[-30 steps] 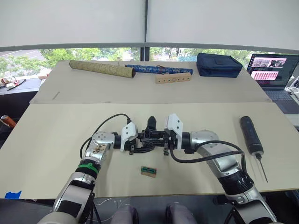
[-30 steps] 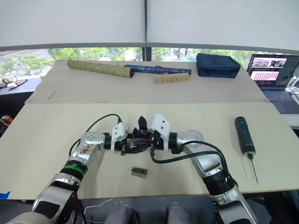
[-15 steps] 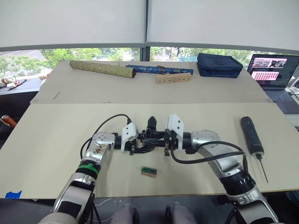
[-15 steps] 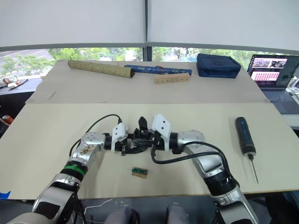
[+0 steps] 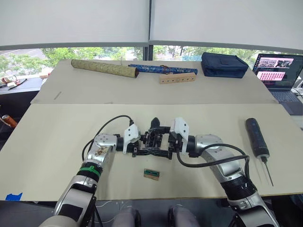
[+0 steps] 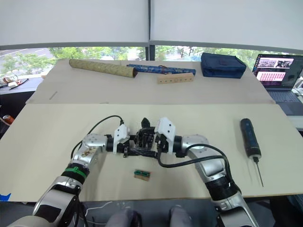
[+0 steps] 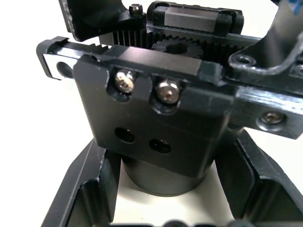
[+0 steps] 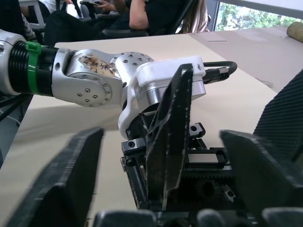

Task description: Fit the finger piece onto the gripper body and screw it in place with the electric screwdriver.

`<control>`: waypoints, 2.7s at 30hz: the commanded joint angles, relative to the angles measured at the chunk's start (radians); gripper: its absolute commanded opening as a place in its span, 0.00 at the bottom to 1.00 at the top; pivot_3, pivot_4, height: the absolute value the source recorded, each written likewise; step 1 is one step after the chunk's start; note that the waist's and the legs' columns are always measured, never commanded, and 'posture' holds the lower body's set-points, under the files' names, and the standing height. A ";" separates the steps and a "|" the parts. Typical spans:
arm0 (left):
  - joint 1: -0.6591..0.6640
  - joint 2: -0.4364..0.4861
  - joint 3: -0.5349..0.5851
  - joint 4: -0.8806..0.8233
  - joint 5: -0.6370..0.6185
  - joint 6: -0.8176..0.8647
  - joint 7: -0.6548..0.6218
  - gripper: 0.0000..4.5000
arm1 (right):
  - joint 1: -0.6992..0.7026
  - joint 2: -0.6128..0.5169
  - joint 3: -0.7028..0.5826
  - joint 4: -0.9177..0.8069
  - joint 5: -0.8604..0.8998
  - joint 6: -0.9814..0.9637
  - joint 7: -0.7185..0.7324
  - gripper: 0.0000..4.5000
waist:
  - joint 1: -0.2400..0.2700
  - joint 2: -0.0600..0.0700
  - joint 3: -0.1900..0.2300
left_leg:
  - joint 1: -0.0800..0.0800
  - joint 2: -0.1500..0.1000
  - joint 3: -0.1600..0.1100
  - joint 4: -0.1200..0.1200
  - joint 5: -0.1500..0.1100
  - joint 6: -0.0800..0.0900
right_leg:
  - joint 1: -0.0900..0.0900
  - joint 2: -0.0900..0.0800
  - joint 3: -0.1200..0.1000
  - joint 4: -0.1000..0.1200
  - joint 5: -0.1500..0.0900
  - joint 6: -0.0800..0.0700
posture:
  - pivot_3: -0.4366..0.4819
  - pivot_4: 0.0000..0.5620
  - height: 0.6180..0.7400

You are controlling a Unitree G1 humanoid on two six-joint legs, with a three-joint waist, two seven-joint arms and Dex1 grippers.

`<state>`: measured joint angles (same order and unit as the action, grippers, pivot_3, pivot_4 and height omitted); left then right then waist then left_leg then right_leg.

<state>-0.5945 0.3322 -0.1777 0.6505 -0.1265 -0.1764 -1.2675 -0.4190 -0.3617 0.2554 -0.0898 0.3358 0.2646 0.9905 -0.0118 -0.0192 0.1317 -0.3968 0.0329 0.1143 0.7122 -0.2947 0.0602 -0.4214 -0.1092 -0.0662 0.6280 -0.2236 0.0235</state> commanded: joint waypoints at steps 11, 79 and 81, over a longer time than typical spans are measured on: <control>0.064 0.046 0.045 -0.004 -0.017 0.006 0.041 0.98 | 0.009 0.008 -0.124 -0.137 0.147 -0.111 0.072 1.00 | -0.001 0.000 0.000 | 0.001 0.000 -0.001 0.000 -0.001 0.001 | 0.000 0.000 0.000 0.002 0.000 0.000 | 0.48 0.27 1.00; 0.375 0.454 0.357 -1.031 -0.607 0.588 0.052 1.00 | 0.198 -0.609 -0.566 0.453 0.048 0.445 -0.332 0.82 | 0.019 0.005 0.010 | 0.007 -0.003 0.008 -0.009 0.003 -0.006 | 0.000 0.001 0.017 -0.002 -0.004 0.003 | 0.48 0.27 1.00; 0.379 0.455 0.357 -1.020 -0.601 0.578 0.044 1.00 | 0.174 -0.606 -0.562 0.493 0.024 0.393 -0.325 0.66 | 0.019 0.005 0.010 | 0.007 -0.003 0.008 -0.009 0.003 -0.006 | 0.000 0.001 0.017 -0.002 -0.004 0.003 | 0.48 0.27 1.00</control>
<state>-0.2180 0.7803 0.1586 -0.3712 -0.7303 0.4230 -1.2137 -0.2240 -0.9509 -0.2905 0.3746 0.3881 0.7180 0.6569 0.0074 -0.0138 0.1416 -0.3896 0.0298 0.1225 0.7030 -0.2920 0.0546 -0.4213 -0.1080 -0.0492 0.6259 -0.2278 0.0263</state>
